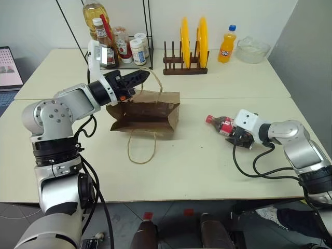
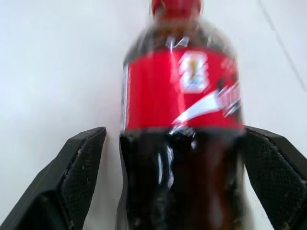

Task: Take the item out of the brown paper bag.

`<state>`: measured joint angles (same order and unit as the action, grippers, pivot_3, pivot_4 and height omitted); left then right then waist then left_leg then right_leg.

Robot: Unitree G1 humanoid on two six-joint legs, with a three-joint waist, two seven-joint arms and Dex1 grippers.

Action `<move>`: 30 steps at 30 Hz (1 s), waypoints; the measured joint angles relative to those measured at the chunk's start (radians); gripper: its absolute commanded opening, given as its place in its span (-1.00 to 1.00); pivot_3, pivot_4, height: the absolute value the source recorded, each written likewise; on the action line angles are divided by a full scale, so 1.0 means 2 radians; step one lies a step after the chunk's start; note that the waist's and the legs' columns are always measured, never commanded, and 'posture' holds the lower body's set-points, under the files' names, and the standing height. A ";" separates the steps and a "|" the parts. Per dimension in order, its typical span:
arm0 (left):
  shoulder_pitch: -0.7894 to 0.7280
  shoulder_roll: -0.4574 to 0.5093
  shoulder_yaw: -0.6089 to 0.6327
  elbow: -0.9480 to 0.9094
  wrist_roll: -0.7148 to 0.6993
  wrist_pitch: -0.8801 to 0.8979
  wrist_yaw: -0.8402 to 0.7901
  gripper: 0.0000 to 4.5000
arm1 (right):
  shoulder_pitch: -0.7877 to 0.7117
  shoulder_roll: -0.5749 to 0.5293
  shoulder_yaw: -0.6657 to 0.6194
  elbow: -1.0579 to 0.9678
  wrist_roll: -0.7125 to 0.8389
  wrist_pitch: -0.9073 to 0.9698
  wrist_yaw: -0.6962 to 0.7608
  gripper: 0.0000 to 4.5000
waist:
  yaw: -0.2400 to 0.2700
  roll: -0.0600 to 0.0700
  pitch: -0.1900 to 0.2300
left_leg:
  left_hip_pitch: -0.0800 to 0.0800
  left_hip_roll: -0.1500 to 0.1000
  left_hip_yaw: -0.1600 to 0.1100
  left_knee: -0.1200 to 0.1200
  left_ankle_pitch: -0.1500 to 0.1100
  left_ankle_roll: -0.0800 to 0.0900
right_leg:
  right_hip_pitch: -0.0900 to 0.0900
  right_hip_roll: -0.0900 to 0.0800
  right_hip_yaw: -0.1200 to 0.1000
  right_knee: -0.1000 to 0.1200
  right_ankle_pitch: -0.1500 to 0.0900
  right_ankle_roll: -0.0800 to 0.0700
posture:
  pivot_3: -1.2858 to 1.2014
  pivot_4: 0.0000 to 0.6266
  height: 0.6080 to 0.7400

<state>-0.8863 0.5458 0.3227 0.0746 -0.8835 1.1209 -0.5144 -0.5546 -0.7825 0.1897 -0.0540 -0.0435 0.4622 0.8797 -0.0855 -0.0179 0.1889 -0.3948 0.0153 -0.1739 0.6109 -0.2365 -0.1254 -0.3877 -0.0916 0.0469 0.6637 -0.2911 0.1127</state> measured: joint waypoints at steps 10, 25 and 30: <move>0.005 -0.031 0.028 -0.021 -0.034 0.015 0.051 -1.00 | 0.022 0.094 -0.096 -0.174 0.113 0.107 -0.063 0.98 | 0.004 0.000 0.000 | 0.000 0.000 0.000 0.000 0.000 0.000 | 0.000 0.000 0.000 0.000 0.000 0.000 | 0.03 -0.52 1.00; -0.026 -0.051 -0.041 0.147 0.107 -0.171 0.005 -1.00 | 0.173 0.132 -0.042 -0.191 0.125 0.048 -0.093 0.98 | 0.007 0.000 0.000 | 0.000 0.000 0.000 0.000 0.000 0.000 | 0.000 0.000 0.000 0.000 0.000 0.000 | 0.03 -0.52 1.00; -0.073 -0.067 -0.049 0.227 0.146 -0.240 -0.015 -1.00 | 0.174 0.145 -0.028 -0.180 0.116 0.036 -0.104 0.98 | 0.006 0.000 0.000 | 0.000 0.000 0.000 0.000 0.000 0.000 | 0.000 0.000 0.000 0.000 0.000 0.000 | 0.03 -0.52 1.00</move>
<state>-1.0316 0.4128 0.2247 0.5291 -0.5908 0.6413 -0.5440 -0.2065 -0.4932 0.1345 -0.4140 0.1886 0.5338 0.6708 -0.0730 -0.0185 0.1886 -0.3953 0.0152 -0.1738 0.6110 -0.2363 -0.1252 -0.3876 -0.0916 0.0461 0.6633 -0.2911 0.1126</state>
